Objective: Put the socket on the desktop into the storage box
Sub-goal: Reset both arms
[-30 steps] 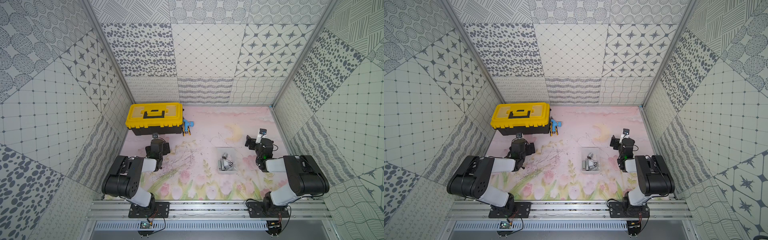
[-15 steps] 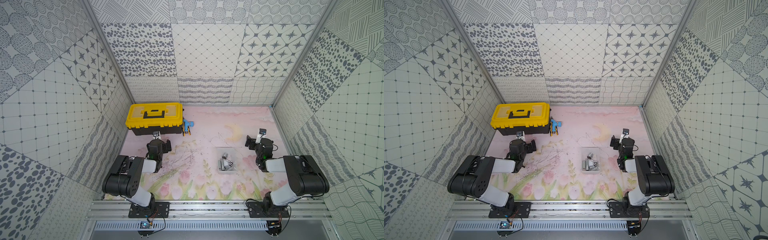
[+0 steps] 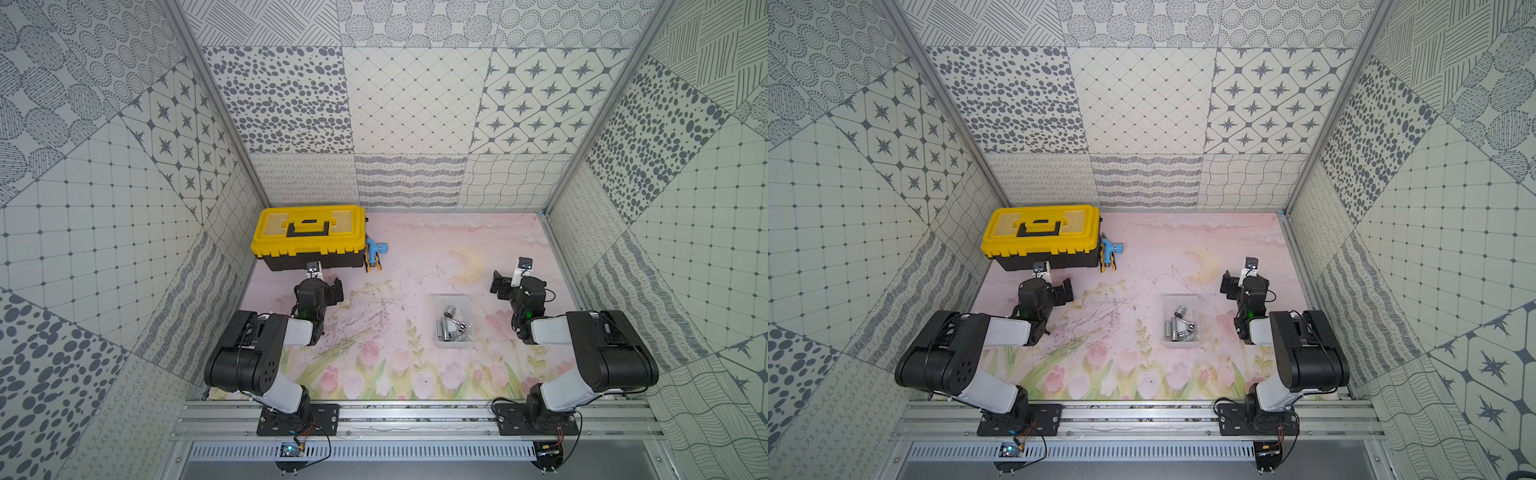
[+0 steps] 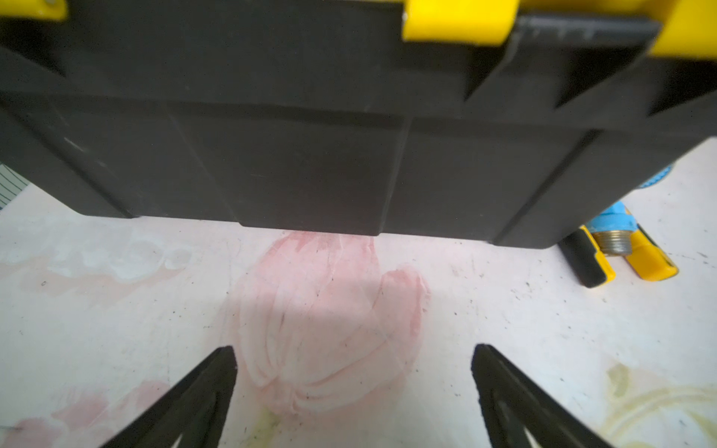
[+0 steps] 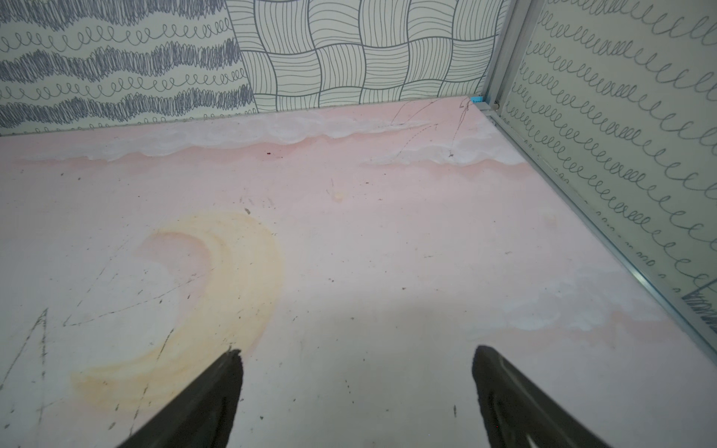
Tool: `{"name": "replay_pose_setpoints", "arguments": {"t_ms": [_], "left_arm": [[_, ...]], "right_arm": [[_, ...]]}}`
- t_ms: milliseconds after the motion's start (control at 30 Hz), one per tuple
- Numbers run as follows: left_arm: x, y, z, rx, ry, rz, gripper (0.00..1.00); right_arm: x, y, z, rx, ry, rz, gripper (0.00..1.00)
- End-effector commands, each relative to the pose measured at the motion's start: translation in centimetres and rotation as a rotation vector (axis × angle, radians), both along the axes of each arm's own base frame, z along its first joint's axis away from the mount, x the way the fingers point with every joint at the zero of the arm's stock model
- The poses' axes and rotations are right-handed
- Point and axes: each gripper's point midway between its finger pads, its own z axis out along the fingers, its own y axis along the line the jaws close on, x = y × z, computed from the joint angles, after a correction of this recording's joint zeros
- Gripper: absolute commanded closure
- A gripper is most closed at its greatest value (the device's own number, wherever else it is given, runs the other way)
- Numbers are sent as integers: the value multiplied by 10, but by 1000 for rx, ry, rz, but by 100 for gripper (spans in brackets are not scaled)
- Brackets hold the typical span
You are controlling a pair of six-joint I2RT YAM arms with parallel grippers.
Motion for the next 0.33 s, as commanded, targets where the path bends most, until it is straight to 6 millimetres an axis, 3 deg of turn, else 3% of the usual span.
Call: {"name": "replay_pose_setpoints", "arguments": {"t_ms": [0,300], "left_arm": [[7,-3,14,3,-60,-19,0],[7,-3,15,2,-63,-18,0]], "right_arm": [[8,0,18,-10,-55,-2,3],[9,3,17,-23,-50,6,3]]}}
